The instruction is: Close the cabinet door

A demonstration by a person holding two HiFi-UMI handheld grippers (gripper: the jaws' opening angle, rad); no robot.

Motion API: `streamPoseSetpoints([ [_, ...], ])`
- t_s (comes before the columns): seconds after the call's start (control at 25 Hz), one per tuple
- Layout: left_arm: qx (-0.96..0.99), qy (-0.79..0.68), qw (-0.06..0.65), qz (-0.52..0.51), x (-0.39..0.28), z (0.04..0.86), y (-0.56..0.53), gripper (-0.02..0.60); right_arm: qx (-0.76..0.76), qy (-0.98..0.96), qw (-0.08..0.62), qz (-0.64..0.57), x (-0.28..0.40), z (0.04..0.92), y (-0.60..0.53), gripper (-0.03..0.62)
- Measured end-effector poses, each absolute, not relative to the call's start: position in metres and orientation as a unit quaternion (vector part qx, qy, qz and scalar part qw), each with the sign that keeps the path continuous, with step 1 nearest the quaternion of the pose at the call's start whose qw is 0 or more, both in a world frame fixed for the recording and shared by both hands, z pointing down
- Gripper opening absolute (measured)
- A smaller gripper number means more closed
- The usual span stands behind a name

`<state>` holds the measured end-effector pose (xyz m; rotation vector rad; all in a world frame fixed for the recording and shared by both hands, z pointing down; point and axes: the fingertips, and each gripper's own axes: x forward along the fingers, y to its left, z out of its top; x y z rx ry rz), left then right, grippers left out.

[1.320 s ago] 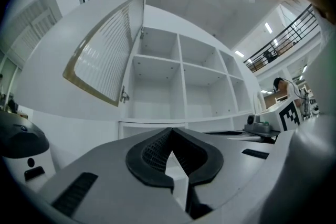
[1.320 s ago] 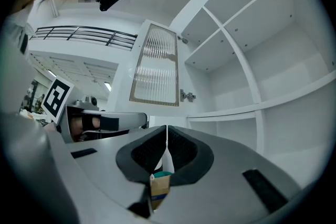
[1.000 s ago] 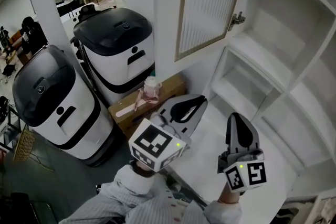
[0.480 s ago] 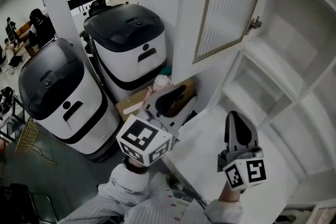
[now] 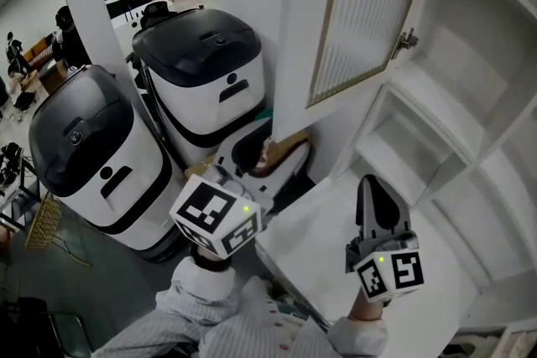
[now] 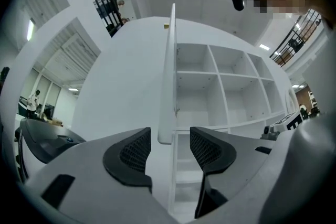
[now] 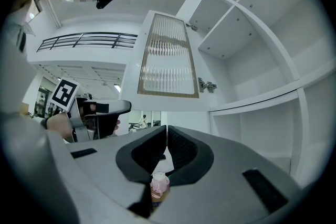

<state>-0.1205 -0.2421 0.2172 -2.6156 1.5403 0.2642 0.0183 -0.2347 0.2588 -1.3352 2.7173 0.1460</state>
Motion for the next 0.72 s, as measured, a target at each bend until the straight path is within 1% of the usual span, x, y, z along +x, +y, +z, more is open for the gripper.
streamPoseSetpoints([
  [0.44,-0.858,0.499,0.069,0.096,-0.118,0.197,-0.248,0.222,-0.448,0.889,0.070,0.054,0.026,0.252,-0.244,0.017],
  [0.48,-0.858,0.500,0.070,0.096,-0.118,0.196,-0.248,0.213,-0.449,0.889,0.071,0.054,0.027,0.251,-0.244,0.017],
  [0.52,-0.857,0.502,0.072,0.095,-0.119,0.195,-0.248,0.185,-0.450,0.888,0.072,0.055,0.028,0.251,-0.244,0.017],
  [0.56,-0.855,0.505,0.075,0.095,-0.120,0.195,-0.248,0.142,-0.451,0.888,0.072,0.055,0.029,0.250,-0.245,0.017],
  [0.64,-0.853,0.507,0.075,0.096,-0.121,0.194,-0.249,0.086,-0.453,0.887,0.072,0.054,0.030,0.250,-0.245,0.017],
  [0.72,-0.855,0.504,0.071,0.098,-0.121,0.194,-0.249,0.083,-0.455,0.886,0.071,0.052,0.031,0.252,-0.246,0.017],
])
